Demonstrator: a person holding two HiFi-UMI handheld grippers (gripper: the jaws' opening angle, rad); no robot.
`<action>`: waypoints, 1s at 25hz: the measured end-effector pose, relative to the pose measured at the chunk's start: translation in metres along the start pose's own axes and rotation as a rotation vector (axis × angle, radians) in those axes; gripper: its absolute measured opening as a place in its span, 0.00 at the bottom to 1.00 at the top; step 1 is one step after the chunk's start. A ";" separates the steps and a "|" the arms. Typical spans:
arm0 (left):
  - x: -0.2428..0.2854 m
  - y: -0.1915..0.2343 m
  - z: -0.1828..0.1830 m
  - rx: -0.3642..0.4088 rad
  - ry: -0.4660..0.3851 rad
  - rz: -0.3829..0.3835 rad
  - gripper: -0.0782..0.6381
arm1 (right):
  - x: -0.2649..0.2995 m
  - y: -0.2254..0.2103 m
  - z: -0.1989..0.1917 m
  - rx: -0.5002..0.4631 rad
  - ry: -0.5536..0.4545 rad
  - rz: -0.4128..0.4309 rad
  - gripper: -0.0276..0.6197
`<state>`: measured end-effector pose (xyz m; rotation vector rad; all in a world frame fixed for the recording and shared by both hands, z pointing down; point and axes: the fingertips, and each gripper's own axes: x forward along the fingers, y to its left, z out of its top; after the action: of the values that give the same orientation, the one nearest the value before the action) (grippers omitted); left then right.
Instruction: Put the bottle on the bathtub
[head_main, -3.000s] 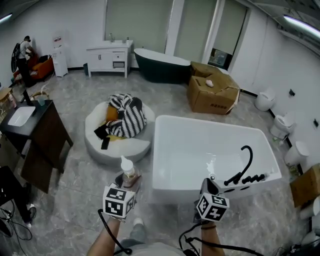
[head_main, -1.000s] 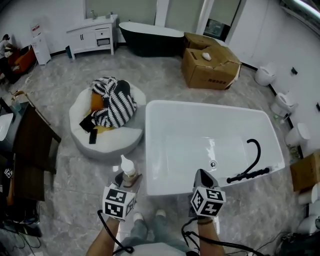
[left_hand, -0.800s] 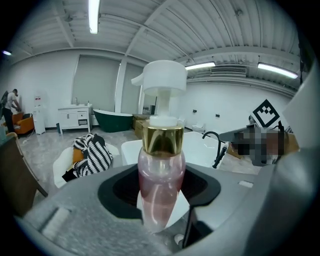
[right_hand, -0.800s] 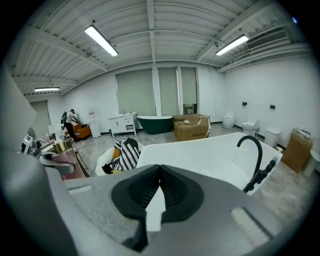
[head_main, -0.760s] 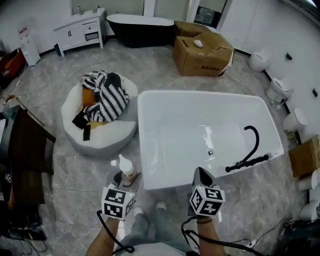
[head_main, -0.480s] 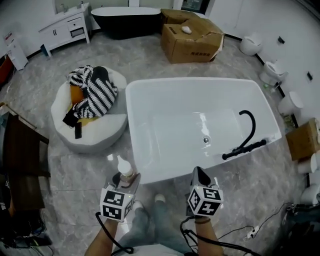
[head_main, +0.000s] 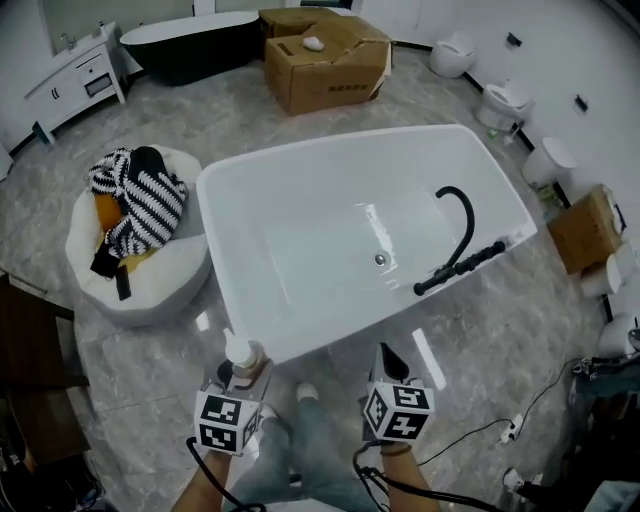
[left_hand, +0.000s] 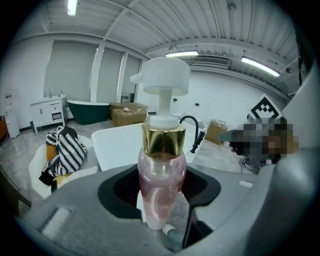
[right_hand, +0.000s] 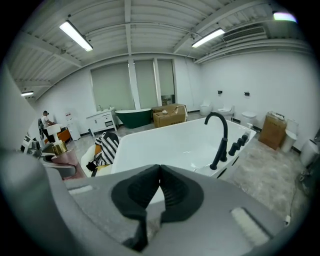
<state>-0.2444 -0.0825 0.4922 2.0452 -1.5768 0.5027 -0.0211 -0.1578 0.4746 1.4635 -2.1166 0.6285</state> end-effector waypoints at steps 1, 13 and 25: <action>0.004 -0.004 -0.001 0.006 0.007 -0.010 0.43 | 0.000 -0.004 -0.004 0.009 0.006 -0.006 0.05; 0.054 -0.052 -0.004 0.090 0.026 -0.093 0.43 | 0.017 -0.051 -0.060 0.136 0.065 -0.059 0.05; 0.108 -0.094 0.000 0.134 0.036 -0.161 0.43 | 0.045 -0.092 -0.082 0.175 0.085 -0.083 0.05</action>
<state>-0.1252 -0.1477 0.5384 2.2281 -1.3769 0.5949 0.0625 -0.1684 0.5748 1.5799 -1.9671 0.8471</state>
